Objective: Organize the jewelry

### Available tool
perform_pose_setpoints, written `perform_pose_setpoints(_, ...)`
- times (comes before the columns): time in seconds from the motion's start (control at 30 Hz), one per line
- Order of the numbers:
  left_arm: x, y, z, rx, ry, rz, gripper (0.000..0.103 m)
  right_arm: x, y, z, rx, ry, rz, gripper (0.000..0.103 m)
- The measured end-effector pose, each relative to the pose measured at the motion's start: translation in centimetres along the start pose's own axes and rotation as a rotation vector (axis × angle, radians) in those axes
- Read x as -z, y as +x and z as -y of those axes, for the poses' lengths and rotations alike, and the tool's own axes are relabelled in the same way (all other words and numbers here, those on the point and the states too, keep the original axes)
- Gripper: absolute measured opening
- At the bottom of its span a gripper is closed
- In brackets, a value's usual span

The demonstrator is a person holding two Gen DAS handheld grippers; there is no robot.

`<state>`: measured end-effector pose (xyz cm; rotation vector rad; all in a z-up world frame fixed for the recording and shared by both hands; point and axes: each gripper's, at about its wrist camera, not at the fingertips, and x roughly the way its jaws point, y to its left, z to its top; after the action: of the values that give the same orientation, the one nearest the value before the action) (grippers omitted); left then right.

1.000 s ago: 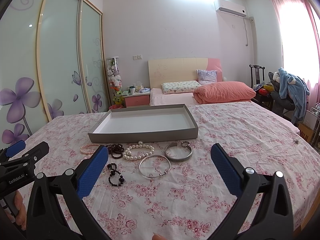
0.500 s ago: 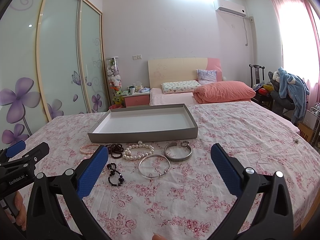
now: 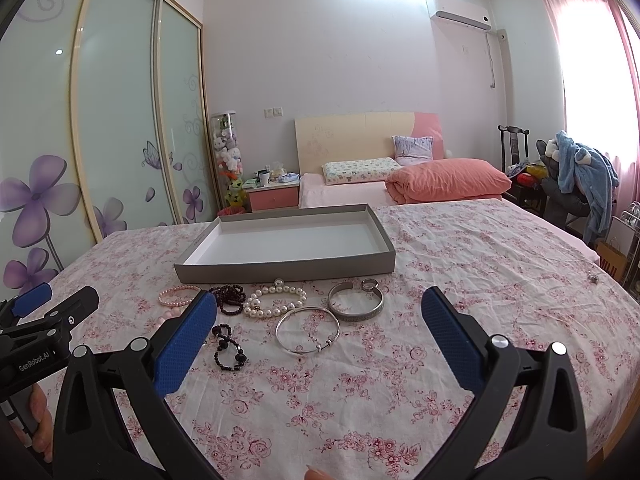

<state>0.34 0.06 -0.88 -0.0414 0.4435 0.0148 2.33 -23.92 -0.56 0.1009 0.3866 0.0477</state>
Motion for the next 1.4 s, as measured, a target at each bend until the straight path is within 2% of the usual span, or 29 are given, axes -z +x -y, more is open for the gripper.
perform_pose_setpoints(0.13, 0.5, 1.0, 0.2, -0.016, 0.003, -0.052, 0.099, 0.7, 2.6, 0.5, 0.014, -0.012, -0.079, 0.101)
perform_pose_setpoints(0.37, 0.6, 4.1, -0.1, -0.006, 0.002, -0.197, 0.099, 1.6, 8.5, 1.4, 0.003, 0.026, -0.368, 0.101)
perform_pose_setpoints(0.57, 1.0, 6.6, -0.2, 0.022, -0.006, -0.303, 0.099, 2.6, 12.0, 0.7, -0.004, -0.002, -0.512, 0.098)
perform_pose_setpoints(0.67, 1.1, 7.5, -0.2, 0.037, -0.008, -0.338, 0.099, 3.0, 13.2, 0.1, -0.013, -0.009, -0.567, 0.091)
perform_pose_setpoints(0.73, 1.1, 8.0, -0.2, 0.048, -0.009, -0.355, 0.099, 3.0, 13.5, -0.6, 0.006, -0.040, -0.563, 0.087)
perform_pose_setpoints(1.0, 0.9, 9.8, -0.6, 0.042, -0.016, -0.402, 0.099, 2.4, 14.9, -2.7, 0.004, -0.101, -0.546, 0.085)
perform_pose_setpoints(1.07, 0.7, 10.2, -0.6, 0.042, -0.016, -0.408, 0.098, 2.2, 15.2, -2.3, -0.005, -0.103, -0.537, 0.077)
perform_pose_setpoints(1.1, 0.6, 10.4, -0.7, 0.042, -0.015, -0.412, 0.097, 2.2, 14.8, -2.3, -0.010, -0.109, -0.534, 0.070)
perform_pose_setpoints(1.2, 0.6, 11.2, -0.8, 0.042, -0.017, -0.437, 0.090, 2.5, 14.0, -1.5, -0.012, -0.105, -0.533, 0.070)
perform_pose_setpoints(1.27, 0.7, 11.9, -0.9, 0.040, -0.021, -0.456, 0.082, 2.6, 13.4, -1.0, -0.009, -0.102, -0.534, 0.070)
perform_pose_setpoints(1.4, 0.9, 13.0, -0.9, 0.045, -0.030, -0.483, 0.075, 2.5, 13.0, -0.4, -0.003, -0.093, -0.539, 0.070)
